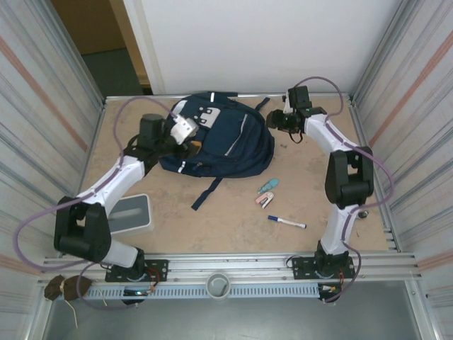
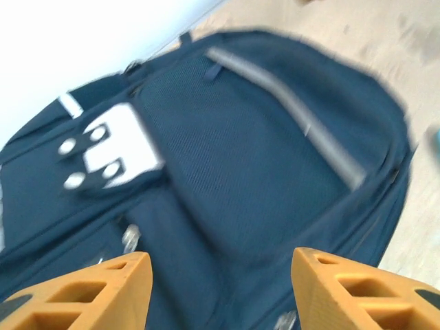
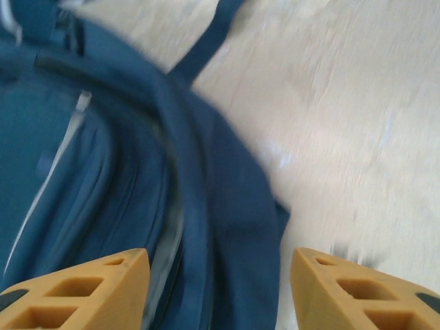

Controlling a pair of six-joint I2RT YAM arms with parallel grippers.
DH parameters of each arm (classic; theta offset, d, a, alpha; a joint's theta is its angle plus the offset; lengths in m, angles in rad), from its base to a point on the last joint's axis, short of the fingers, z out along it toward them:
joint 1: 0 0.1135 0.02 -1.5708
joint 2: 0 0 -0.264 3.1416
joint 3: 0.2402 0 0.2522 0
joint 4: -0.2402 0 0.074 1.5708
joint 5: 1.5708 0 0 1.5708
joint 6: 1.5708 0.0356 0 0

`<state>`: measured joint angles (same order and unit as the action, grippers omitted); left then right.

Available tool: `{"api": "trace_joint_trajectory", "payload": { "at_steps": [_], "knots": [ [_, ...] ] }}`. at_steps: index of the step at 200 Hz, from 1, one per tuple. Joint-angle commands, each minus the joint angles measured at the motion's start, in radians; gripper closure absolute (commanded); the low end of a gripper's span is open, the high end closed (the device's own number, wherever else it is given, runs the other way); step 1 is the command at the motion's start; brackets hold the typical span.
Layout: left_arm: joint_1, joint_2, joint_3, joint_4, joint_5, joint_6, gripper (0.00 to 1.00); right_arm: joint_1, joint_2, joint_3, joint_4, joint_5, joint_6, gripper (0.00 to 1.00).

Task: Pack the student bag

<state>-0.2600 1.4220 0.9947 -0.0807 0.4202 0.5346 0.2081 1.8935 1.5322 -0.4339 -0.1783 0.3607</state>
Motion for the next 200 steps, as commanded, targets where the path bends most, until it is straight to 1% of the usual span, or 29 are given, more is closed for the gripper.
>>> {"api": "trace_joint_trajectory", "payload": {
  "at_steps": [1, 17, 32, 54, 68, 78, 106, 127, 135, 157, 179, 200],
  "knots": [
    [0.034, -0.033, -0.089, -0.04, -0.036, 0.356, 0.43, 0.05, -0.149, -0.138, 0.009, -0.024, 0.011, 0.39],
    [0.034, -0.026, -0.139, -0.043, -0.099, 0.479, 0.41, 0.071, -0.212, -0.215, 0.013, -0.033, 0.025, 0.38],
    [0.036, -0.007, -0.167, 0.002, -0.132, 0.535, 0.41, 0.088, -0.251, -0.254, 0.004, -0.058, 0.029, 0.37],
    [0.034, 0.045, -0.155, 0.061, -0.163, 0.562, 0.41, 0.124, -0.29, -0.292, -0.013, -0.101, 0.034, 0.37],
    [0.034, 0.081, -0.137, 0.085, -0.184, 0.56, 0.42, 0.152, -0.315, -0.34, 0.023, -0.14, 0.059, 0.37],
    [0.034, 0.11, -0.119, 0.087, -0.179, 0.569, 0.43, 0.169, -0.321, -0.371, 0.054, -0.167, 0.09, 0.36],
    [0.034, 0.195, -0.065, 0.064, -0.176, 0.579, 0.46, 0.221, -0.264, -0.42, 0.15, -0.237, 0.165, 0.39],
    [0.034, 0.245, -0.043, 0.085, -0.192, 0.581, 0.48, 0.233, -0.212, -0.417, 0.181, -0.224, 0.182, 0.42],
    [0.034, 0.262, -0.036, 0.093, -0.194, 0.581, 0.51, 0.226, -0.192, -0.412, 0.187, -0.204, 0.18, 0.43],
    [0.026, 0.287, -0.017, 0.084, -0.19, 0.565, 0.67, 0.184, -0.152, -0.383, 0.184, -0.145, 0.157, 0.5],
    [0.013, 0.275, -0.015, 0.049, -0.141, 0.551, 0.82, 0.139, -0.115, -0.331, 0.167, -0.106, 0.122, 0.52],
    [0.005, 0.258, 0.003, -0.01, -0.074, 0.494, 0.88, 0.092, -0.087, -0.261, 0.119, -0.104, 0.086, 0.52]
  ]
}}
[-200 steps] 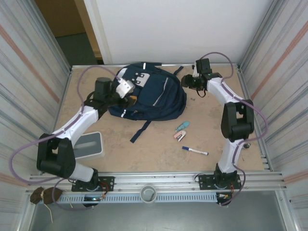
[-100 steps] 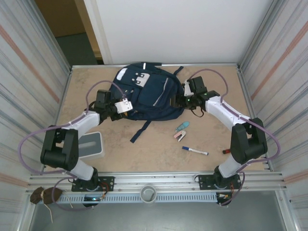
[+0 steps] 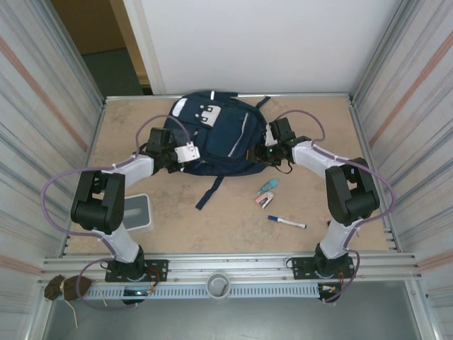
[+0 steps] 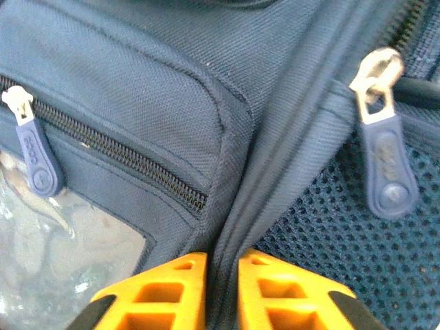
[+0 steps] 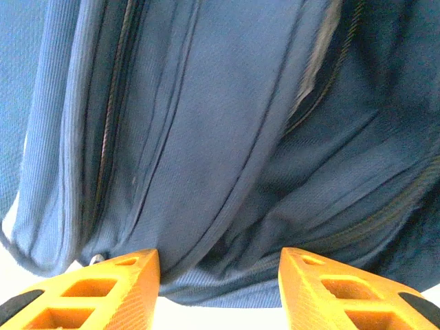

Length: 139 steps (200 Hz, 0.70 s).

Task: Pack the student bag

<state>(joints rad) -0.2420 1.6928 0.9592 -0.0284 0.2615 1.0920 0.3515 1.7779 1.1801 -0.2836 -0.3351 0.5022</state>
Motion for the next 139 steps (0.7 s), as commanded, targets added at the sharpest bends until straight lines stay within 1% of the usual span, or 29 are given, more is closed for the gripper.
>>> {"api": "trace_joint_trajectory", "payload": {
  "at_steps": [1, 20, 33, 46, 67, 87, 102, 126, 139],
  "knots": [
    [-0.014, -0.013, 0.04, -0.065, 0.088, -0.067, 0.88, -0.053, 0.028, 0.093, -0.035, 0.053, -0.059, 0.52],
    [-0.022, -0.045, 0.057, -0.107, 0.153, -0.158, 1.0, -0.067, -0.003, 0.128, -0.097, 0.1, -0.096, 0.49],
    [-0.032, -0.067, 0.066, -0.137, 0.183, -0.207, 1.0, -0.057, -0.061, 0.117, -0.118, 0.137, -0.11, 0.44],
    [-0.036, -0.085, 0.077, -0.167, 0.205, -0.255, 1.0, -0.027, -0.126, 0.074, -0.101, 0.155, -0.118, 0.4],
    [-0.034, -0.087, 0.128, -0.238, 0.222, -0.32, 1.0, 0.092, -0.227, -0.037, 0.003, 0.187, -0.138, 0.34],
    [-0.031, -0.08, 0.167, -0.279, 0.263, -0.357, 1.0, 0.223, -0.263, -0.107, 0.111, 0.235, -0.149, 0.31],
    [-0.028, -0.08, 0.175, -0.277, 0.298, -0.376, 1.0, 0.307, -0.251, -0.131, 0.186, 0.266, -0.155, 0.33],
    [-0.025, -0.086, 0.178, -0.269, 0.321, -0.386, 1.0, 0.407, -0.186, -0.14, 0.298, 0.307, -0.153, 0.37],
    [-0.023, -0.088, 0.177, -0.268, 0.325, -0.388, 1.0, 0.454, -0.138, -0.126, 0.339, 0.363, -0.162, 0.38]
  ]
}}
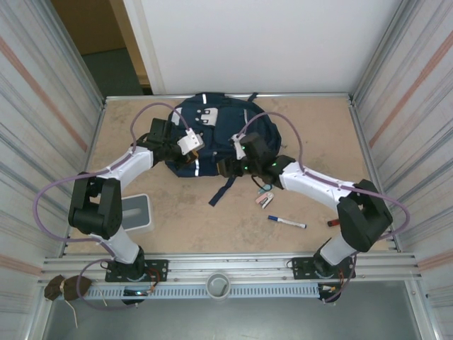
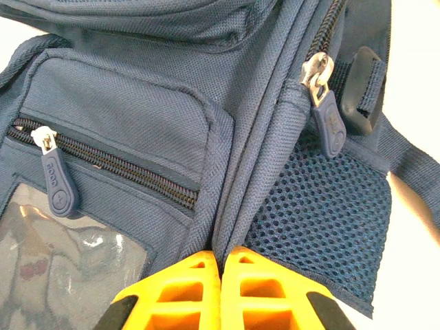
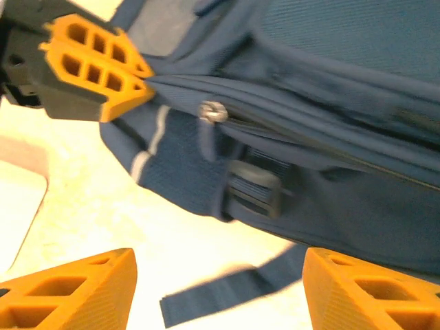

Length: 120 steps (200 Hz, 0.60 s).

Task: Pack the student bag

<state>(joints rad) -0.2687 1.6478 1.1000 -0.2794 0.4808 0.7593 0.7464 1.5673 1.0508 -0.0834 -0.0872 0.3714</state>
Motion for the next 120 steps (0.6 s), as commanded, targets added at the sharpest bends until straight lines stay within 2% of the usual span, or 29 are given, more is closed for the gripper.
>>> {"api": "trace_joint_trajectory", "payload": {
  "at_steps": [1, 25, 46, 120],
  "knots": [
    [0.003, -0.044, 0.035, -0.017, 0.106, -0.055, 1.0, 0.063, 0.076, 0.006, 0.139, 0.121, -0.033, 0.38],
    [0.005, -0.046, 0.037, -0.017, 0.113, -0.054, 1.0, 0.12, 0.152, 0.061, 0.148, 0.287, -0.055, 0.42],
    [0.005, -0.046, 0.038, -0.015, 0.12, -0.054, 1.0, 0.131, 0.198, 0.092, 0.154, 0.38, -0.056, 0.48],
    [0.012, -0.039, 0.042, -0.009, 0.149, -0.056, 1.0, 0.131, 0.296, 0.161, 0.216, 0.467, -0.108, 0.5]
  ]
}}
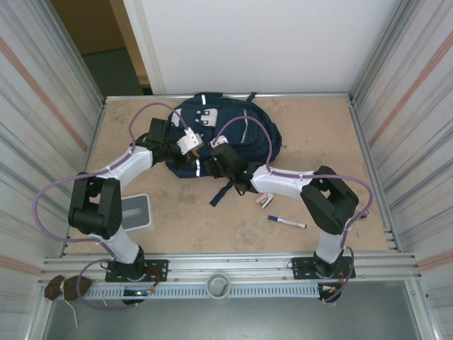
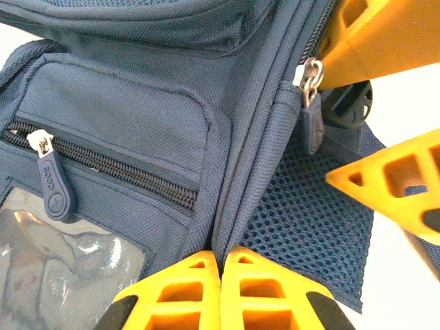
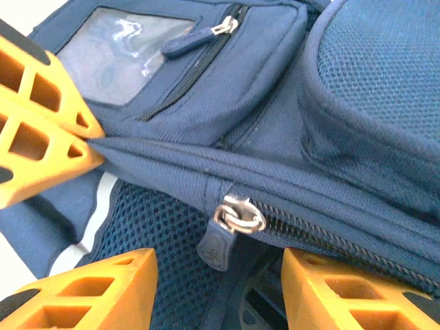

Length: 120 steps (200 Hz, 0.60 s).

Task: Pack the student bag

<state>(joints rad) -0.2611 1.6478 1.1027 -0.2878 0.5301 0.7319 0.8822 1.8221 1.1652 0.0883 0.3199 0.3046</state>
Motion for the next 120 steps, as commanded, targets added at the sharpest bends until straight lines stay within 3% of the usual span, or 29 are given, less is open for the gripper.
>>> {"api": "trace_joint_trajectory", "payload": {
  "at_steps": [1, 33, 69, 120],
  "knots": [
    [0.005, -0.039, 0.039, -0.001, 0.1, -0.028, 1.0, -0.005, 0.044, 0.047, 0.045, 0.061, -0.042, 0.5],
    [0.009, -0.039, 0.039, 0.001, 0.115, -0.032, 1.0, -0.006, 0.083, 0.088, 0.044, 0.12, -0.058, 0.52],
    [0.016, -0.036, 0.038, 0.001, 0.112, -0.032, 1.0, -0.009, 0.07, 0.099, 0.014, 0.194, -0.061, 0.67],
    [0.016, -0.021, 0.032, -0.004, 0.071, -0.013, 1.0, -0.02, 0.013, 0.074, -0.056, 0.189, -0.058, 0.82]
  ]
}}
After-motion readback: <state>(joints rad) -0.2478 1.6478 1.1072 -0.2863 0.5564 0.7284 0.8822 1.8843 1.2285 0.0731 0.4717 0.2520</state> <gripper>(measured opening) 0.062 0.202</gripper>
